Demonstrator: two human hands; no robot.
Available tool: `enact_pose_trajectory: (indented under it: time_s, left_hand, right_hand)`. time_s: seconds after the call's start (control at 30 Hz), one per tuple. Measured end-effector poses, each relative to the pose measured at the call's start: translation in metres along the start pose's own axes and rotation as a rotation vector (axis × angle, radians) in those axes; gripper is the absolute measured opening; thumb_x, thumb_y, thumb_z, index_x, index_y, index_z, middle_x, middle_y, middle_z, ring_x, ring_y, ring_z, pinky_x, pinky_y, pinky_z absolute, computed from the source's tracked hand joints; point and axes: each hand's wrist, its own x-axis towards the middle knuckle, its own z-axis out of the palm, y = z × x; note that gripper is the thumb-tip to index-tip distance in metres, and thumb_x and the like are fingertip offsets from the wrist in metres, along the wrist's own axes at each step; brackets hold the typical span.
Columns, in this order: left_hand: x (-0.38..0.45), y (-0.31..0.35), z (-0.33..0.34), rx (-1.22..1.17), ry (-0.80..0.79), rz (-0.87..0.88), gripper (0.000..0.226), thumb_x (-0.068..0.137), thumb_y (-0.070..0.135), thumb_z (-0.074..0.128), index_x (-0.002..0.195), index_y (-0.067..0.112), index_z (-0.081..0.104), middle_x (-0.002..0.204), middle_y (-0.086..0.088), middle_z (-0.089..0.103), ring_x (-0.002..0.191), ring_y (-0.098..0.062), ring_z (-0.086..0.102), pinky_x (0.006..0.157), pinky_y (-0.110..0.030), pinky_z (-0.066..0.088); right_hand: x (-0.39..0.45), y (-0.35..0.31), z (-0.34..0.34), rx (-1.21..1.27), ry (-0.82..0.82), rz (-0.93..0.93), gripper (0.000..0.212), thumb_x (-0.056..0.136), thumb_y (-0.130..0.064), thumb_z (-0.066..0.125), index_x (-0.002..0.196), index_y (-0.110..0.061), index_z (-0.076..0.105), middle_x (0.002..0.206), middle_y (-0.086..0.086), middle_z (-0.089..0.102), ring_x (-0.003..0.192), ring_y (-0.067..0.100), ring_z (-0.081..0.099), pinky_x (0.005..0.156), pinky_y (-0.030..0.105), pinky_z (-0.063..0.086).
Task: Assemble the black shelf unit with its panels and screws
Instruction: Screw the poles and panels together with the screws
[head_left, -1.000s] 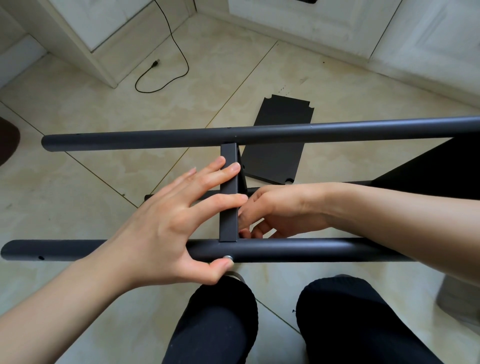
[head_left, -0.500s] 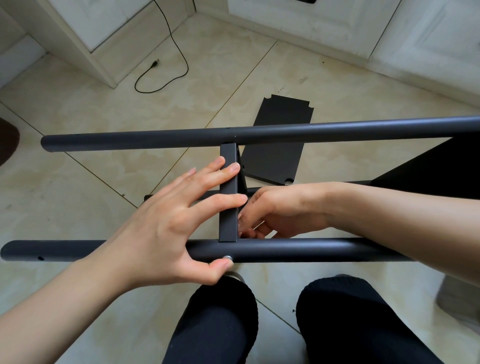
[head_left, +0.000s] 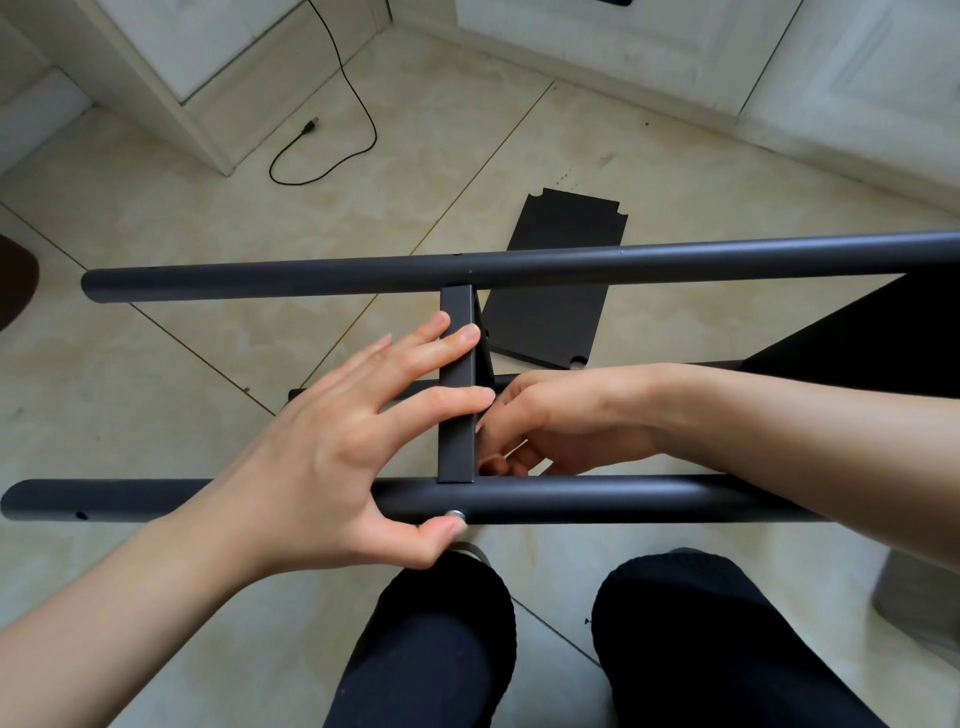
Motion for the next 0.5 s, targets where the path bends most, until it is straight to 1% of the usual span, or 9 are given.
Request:
enact_pose_trajectory:
  time_s: [0.07,0.1,0.17,0.27,0.37,0.43,0.5]
  left_hand:
    - [0.0001,0.0000,0.0001,-0.003,-0.001,-0.002,0.074,0.070,0.050,0.073,0.136,0.020,0.058,0.160,-0.003,0.035,0.152,-0.022,0.024,0.111,-0.059,0.038]
    - [0.0001,0.0001,0.0000,-0.004,0.000,-0.003,0.074,0.070,0.050,0.073,0.136,0.020,0.058,0.160,-0.003,0.035,0.152,-0.022,0.024,0.111,-0.059,0.039]
    - [-0.0002,0.0003,-0.0002,-0.003,0.002,-0.003,0.073,0.070,0.050,0.073,0.136,0.019,0.059,0.160,-0.003,0.035,0.152,-0.022,0.024,0.111,-0.059,0.039]
    - [-0.0002,0.0003,-0.0003,-0.002,0.003,0.000,0.073,0.071,0.050,0.073,0.135,0.018,0.059,0.160,-0.003,0.035,0.152,-0.022,0.024,0.111,-0.059,0.038]
    - [0.0000,0.0002,-0.0002,0.001,0.003,-0.002,0.073,0.071,0.051,0.072,0.135,0.019,0.059,0.160,-0.002,0.035,0.153,-0.022,0.024,0.111,-0.059,0.038]
    - [0.0001,-0.0002,0.0001,0.001,0.002,0.000,0.073,0.071,0.051,0.072,0.135,0.020,0.058,0.160,-0.002,0.035,0.153,-0.021,0.024,0.111,-0.059,0.039]
    - [0.0000,-0.0004,0.0002,-0.002,0.002,0.002,0.073,0.070,0.051,0.073,0.135,0.020,0.058,0.160,-0.002,0.035,0.153,-0.022,0.024,0.110,-0.059,0.039]
  right_hand:
    - [0.0006,0.0007,-0.0007,-0.025,0.008,0.001,0.035,0.092,-0.015,0.059,0.058,-0.019,0.065,0.064,-0.001,0.053,0.062,0.012,0.046,0.069,0.030,0.040]
    - [0.0007,0.0013,-0.0006,-0.048,0.016,0.001,0.036,0.092,-0.016,0.060,0.056,-0.020,0.066,0.063,-0.002,0.053,0.060,0.012,0.046,0.068,0.029,0.040]
    - [0.0012,0.0019,-0.0001,-0.077,0.029,0.006,0.031,0.093,-0.020,0.061,0.063,-0.019,0.066,0.064,-0.003,0.053,0.061,0.011,0.046,0.068,0.027,0.040]
    - [0.0017,0.0013,0.0003,-0.041,0.000,0.012,0.020,0.094,-0.022,0.058,0.075,-0.017,0.062,0.071,-0.002,0.051,0.063,0.011,0.044,0.069,0.028,0.039]
    - [0.0007,0.0002,-0.0006,0.013,-0.025,0.016,0.011,0.093,-0.018,0.055,0.084,-0.014,0.060,0.074,-0.001,0.049,0.064,0.012,0.041,0.067,0.027,0.037]
    - [0.0008,0.0008,-0.0013,0.007,-0.015,0.007,0.015,0.092,-0.014,0.057,0.078,-0.013,0.062,0.075,0.002,0.049,0.063,0.012,0.041,0.067,0.028,0.037]
    - [0.0012,0.0018,-0.0011,-0.016,0.000,-0.004,0.026,0.092,-0.014,0.059,0.067,-0.017,0.065,0.073,0.002,0.050,0.060,0.011,0.043,0.067,0.028,0.038]
